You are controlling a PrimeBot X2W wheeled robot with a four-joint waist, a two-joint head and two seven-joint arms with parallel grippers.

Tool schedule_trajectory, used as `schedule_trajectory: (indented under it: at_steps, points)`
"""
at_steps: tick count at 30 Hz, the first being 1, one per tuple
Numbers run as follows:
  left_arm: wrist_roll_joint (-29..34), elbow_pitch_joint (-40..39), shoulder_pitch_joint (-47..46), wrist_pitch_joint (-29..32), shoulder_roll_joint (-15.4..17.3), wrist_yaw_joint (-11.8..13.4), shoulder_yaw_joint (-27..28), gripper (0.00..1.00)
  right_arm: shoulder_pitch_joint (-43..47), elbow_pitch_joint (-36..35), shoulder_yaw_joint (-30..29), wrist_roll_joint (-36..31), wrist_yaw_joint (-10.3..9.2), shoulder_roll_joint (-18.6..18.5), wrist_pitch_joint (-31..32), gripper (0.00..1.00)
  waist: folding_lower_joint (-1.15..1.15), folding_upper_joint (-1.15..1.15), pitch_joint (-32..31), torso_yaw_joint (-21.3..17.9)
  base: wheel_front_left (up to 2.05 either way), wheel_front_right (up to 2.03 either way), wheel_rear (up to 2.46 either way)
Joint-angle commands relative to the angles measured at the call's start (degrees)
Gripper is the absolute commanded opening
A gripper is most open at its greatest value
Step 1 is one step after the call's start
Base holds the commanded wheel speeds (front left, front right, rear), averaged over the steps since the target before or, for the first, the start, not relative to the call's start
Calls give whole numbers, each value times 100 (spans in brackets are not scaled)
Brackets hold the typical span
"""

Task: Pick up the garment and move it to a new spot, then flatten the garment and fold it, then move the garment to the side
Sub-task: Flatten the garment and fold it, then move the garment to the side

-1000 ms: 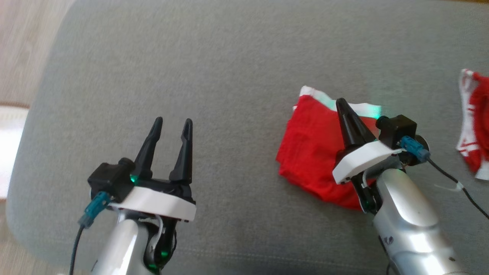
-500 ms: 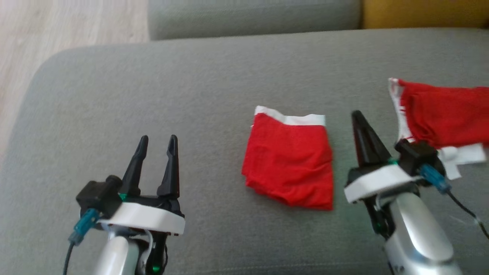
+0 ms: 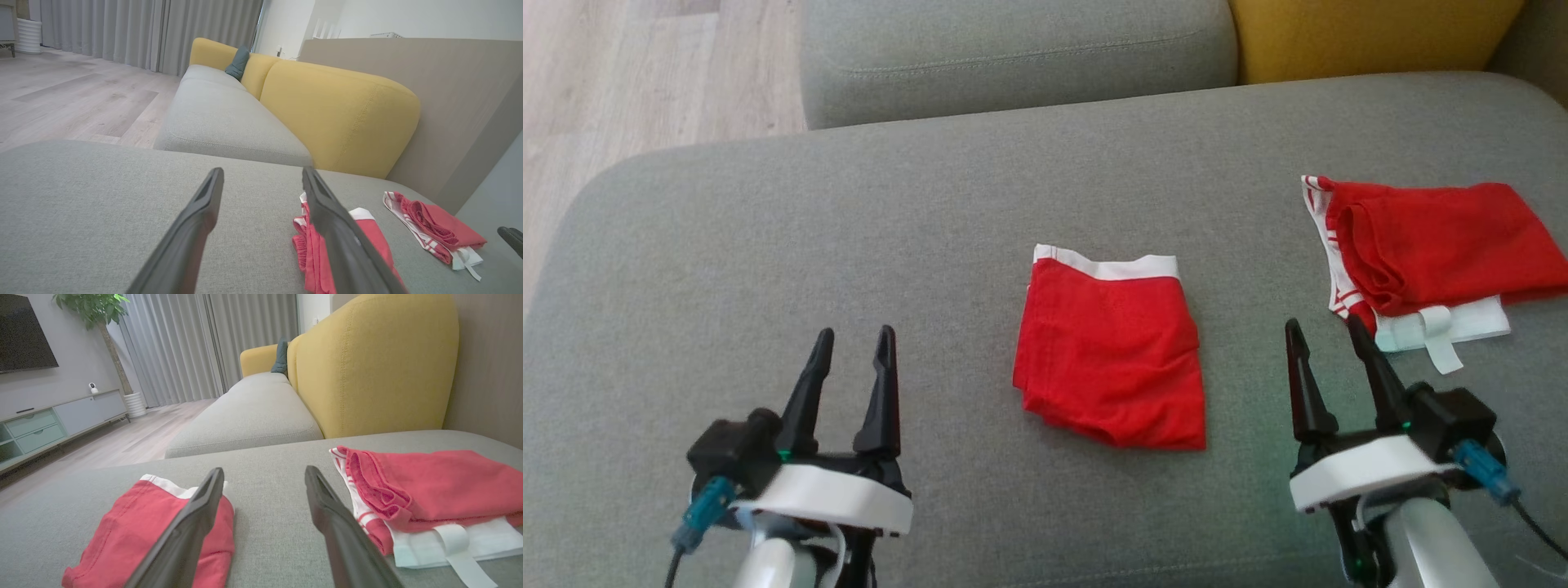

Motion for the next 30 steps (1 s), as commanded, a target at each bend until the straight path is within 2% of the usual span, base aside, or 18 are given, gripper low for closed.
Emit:
schedule_trajectory:
  at_steps: [1,14,20,30]
  points:
    - [72,-164,-130,-51,10,-13,131,100,-117,-203,104,7,-3,5,-32,100,0,0,-2,-2,0,0,0]
    - [63,-155,-163,-51,10,-21,-8,100,-223,172,180,162,-3,5,126,100,0,0,142,184,0,0,0]
    - [132,-106,-304,-51,10,-96,-48,100,-613,741,453,635,-3,5,404,100,0,0,430,410,0,0,0]
    - [158,-19,-446,-51,10,-138,-172,100,-1302,2060,750,1450,-3,5,507,100,0,0,703,822,0,0,0]
